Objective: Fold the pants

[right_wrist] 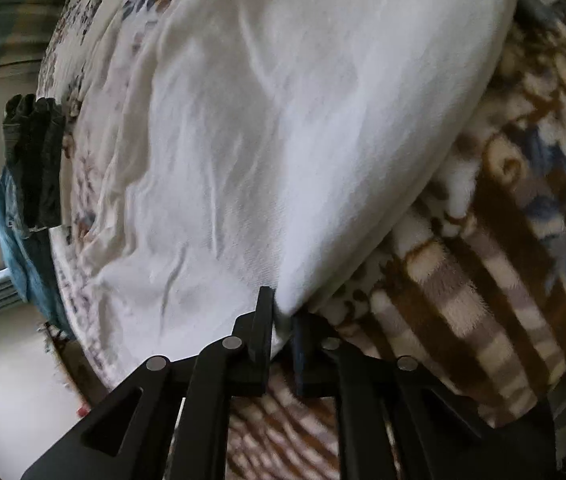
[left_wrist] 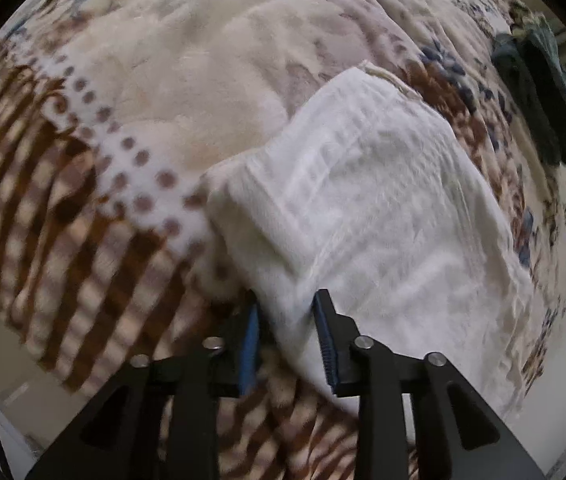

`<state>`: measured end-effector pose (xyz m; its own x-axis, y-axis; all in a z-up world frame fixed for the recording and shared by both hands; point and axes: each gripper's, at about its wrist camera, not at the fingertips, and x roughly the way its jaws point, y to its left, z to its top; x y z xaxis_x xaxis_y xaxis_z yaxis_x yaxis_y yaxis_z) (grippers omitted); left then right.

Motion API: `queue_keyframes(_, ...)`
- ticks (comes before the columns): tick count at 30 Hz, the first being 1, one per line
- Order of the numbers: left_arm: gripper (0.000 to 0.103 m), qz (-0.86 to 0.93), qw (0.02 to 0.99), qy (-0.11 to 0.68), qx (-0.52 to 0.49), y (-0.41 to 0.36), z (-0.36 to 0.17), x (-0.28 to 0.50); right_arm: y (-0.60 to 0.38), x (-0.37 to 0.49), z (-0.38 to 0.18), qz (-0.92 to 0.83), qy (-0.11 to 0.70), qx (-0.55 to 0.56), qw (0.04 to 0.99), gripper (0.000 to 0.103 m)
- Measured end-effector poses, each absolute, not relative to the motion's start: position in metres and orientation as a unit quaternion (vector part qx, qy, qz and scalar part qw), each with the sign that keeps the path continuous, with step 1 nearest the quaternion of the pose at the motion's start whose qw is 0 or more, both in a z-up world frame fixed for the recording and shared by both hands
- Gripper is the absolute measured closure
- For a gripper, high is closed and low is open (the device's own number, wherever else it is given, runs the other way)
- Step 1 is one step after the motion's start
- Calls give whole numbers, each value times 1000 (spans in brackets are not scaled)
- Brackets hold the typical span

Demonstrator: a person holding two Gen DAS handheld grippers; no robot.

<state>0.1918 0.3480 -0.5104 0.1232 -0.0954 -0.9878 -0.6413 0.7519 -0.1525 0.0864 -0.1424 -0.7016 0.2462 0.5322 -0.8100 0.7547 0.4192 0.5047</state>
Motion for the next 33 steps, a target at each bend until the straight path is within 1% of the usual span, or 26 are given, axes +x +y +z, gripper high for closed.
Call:
queue_keyframes(1,73,191,690,639,-280,339,-500,186,-144,86,-695,-96,619,519,582,61)
queue_keyframes(3,70,173,698,649,-248,318,-486,183,-145,91,-670,-90,639,476,597,47)
queue_keyframes(5,68,140,721,649,-197,284,-465,194,-137,112,-645,-52,658,416,625,47)
queue_keyframes(6,58,118,735,645,-173,266,-456,205,-131,129,-634,-26,666,382,640,47)
queue_keyframes(7,52,86,749,641,-146,240,-448,225,-124,147,-624,-3,671,344,657,47)
queue_keyframes(8,43,66,754,638,-141,227,-446,239,-118,161,-618,15,672,316,670,47)
queue_keyframes(10,37,9,750,641,-164,197,-451,279,-95,211,-609,73,676,211,702,47)
queue_keyframes(11,35,-21,731,656,-185,183,-464,304,-86,227,-605,82,675,176,712,47)
queue_keyframes(13,35,-43,686,689,-228,168,-494,339,-67,268,-610,135,669,102,724,47)
queue_keyframes(17,35,-34,604,731,-316,144,-550,388,-63,321,-634,174,682,51,708,47)
queue_keyframes(19,35,-17,591,731,-339,133,-559,397,-67,334,-640,184,683,41,706,48)
queue_keyframes(21,35,-10,584,738,-336,119,-565,404,-75,344,-650,203,688,56,695,51)
queue_keyframes(25,35,14,575,748,-330,102,-578,406,-85,359,-673,252,707,93,655,51)
queue_keyframes(29,36,43,582,746,-321,99,-584,404,-75,364,-694,304,717,80,623,51)
queue_keyframes(31,40,51,591,740,-318,103,-584,401,-72,365,-696,326,713,62,618,51)
queue_keyframes(32,48,56,596,737,-313,105,-584,397,-69,366,-696,339,712,55,613,51)
queue_keyframes(33,53,57,600,736,-310,108,-582,394,-65,368,-696,350,710,49,610,51)
